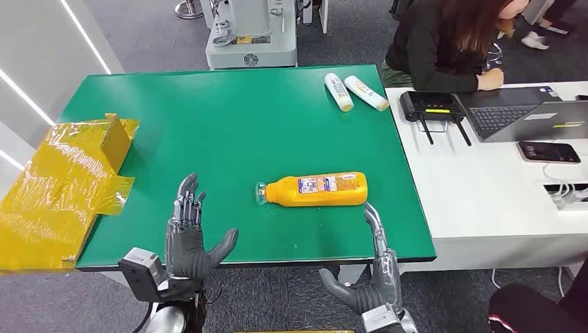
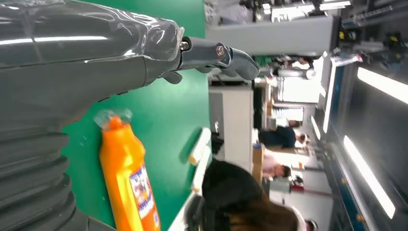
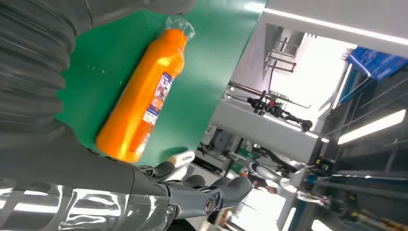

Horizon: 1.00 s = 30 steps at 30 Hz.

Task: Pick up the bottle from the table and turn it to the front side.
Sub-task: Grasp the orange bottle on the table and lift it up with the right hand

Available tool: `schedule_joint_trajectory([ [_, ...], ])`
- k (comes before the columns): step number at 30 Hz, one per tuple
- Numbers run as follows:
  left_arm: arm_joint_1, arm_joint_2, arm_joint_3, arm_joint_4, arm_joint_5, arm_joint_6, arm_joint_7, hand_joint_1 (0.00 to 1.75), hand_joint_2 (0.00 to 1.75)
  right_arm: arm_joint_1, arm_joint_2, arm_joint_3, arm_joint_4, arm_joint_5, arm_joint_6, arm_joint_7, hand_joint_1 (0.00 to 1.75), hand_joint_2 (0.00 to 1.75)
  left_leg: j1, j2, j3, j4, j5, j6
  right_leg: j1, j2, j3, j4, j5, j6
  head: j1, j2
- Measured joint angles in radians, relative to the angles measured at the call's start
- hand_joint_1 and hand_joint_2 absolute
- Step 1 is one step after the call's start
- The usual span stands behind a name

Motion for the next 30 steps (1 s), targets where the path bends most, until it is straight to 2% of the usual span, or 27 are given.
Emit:
schedule_joint_trajectory([
  [3, -0.023, -0.003, -0.011, 0.016, 0.003, -0.008, 0.000, 0.00, 1.75, -0.044, -0.008, -0.007, 0.019, 0.028, 0.010, 0.019, 0.00, 1.75, 0.000, 0.000, 0.000, 0.000, 0.000, 0.000, 0.000, 0.000, 0.000, 0.000, 0.001, 0.000, 0.000, 0.000],
  [10, -0.104, -0.008, -0.044, 0.101, 0.035, -0.045, -0.004, 0.00, 1.75, -0.241, -0.039, -0.021, 0.167, 0.121, 0.014, 0.081, 0.00, 1.75, 0.000, 0.000, 0.000, 0.000, 0.004, 0.002, 0.000, 0.001, 0.000, 0.000, 0.004, 0.001, 0.000, 0.000],
  [15, -0.143, -0.008, -0.064, 0.157, 0.052, -0.065, -0.020, 0.00, 1.75, -0.332, -0.051, -0.022, 0.274, 0.191, 0.045, 0.156, 0.00, 1.75, 0.000, 0.000, 0.000, 0.000, 0.005, 0.001, 0.000, 0.001, 0.000, 0.000, 0.004, 0.001, 0.000, 0.000],
  [26, -0.201, -0.009, -0.100, 0.229, 0.075, -0.095, -0.035, 0.00, 1.75, -0.609, -0.041, 0.007, 0.639, 0.329, 0.206, 0.259, 0.00, 1.75, 0.000, 0.000, -0.001, 0.001, 0.006, 0.001, 0.000, 0.000, 0.000, 0.000, 0.005, 0.000, 0.000, 0.000],
  [30, -0.216, -0.012, -0.105, 0.244, 0.075, -0.110, -0.031, 0.00, 1.75, -0.713, -0.020, 0.044, 0.798, 0.383, 0.315, 0.307, 0.00, 1.75, 0.000, 0.000, -0.001, 0.001, 0.006, 0.001, 0.000, 0.001, -0.001, 0.001, 0.006, 0.000, 0.000, 0.000],
])
